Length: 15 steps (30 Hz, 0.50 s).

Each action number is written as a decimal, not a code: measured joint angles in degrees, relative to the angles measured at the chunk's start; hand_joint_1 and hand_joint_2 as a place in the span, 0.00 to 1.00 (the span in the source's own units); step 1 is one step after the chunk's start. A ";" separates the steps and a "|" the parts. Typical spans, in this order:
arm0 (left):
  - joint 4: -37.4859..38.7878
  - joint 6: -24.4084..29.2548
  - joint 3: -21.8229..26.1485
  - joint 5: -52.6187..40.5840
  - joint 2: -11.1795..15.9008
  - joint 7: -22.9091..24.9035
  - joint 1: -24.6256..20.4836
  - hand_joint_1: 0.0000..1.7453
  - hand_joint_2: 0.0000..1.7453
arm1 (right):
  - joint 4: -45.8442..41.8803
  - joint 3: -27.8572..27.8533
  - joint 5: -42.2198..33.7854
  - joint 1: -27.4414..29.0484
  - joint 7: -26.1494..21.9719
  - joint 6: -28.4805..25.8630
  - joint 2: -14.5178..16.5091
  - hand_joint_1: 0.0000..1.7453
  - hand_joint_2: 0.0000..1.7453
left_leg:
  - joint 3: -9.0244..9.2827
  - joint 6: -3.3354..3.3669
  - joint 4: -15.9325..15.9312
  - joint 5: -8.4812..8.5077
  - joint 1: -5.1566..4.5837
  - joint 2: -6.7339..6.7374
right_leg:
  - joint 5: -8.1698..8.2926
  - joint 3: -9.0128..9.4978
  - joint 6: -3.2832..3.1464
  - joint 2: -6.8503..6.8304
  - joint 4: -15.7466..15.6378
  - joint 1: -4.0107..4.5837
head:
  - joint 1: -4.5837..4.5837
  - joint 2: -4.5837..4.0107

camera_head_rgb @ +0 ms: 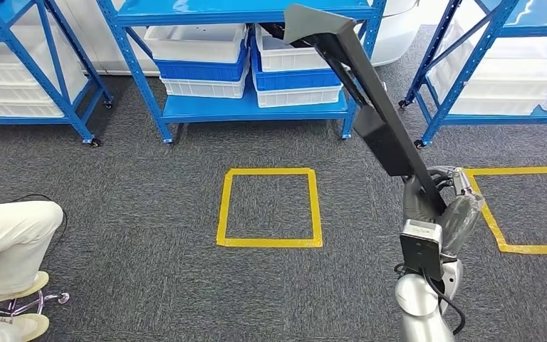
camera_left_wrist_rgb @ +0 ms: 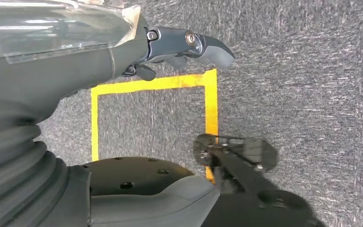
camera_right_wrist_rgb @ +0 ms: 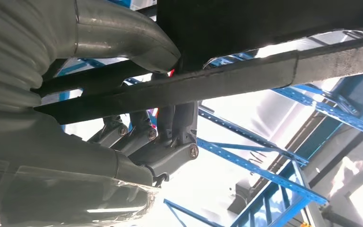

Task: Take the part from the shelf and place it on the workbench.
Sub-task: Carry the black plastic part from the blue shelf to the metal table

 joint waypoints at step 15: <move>-0.02 6.07 0.72 2.28 0.31 -3.87 0.08 0.00 1.00 | 0.46 0.07 0.57 -0.03 0.60 0.01 -0.18 1.00 1.00 | 7.26 2.62 -14.96 4.70 -0.01 3.52 | -4.19 -7.24 3.16 -2.34 13.04 -0.52 | 0.56 0.01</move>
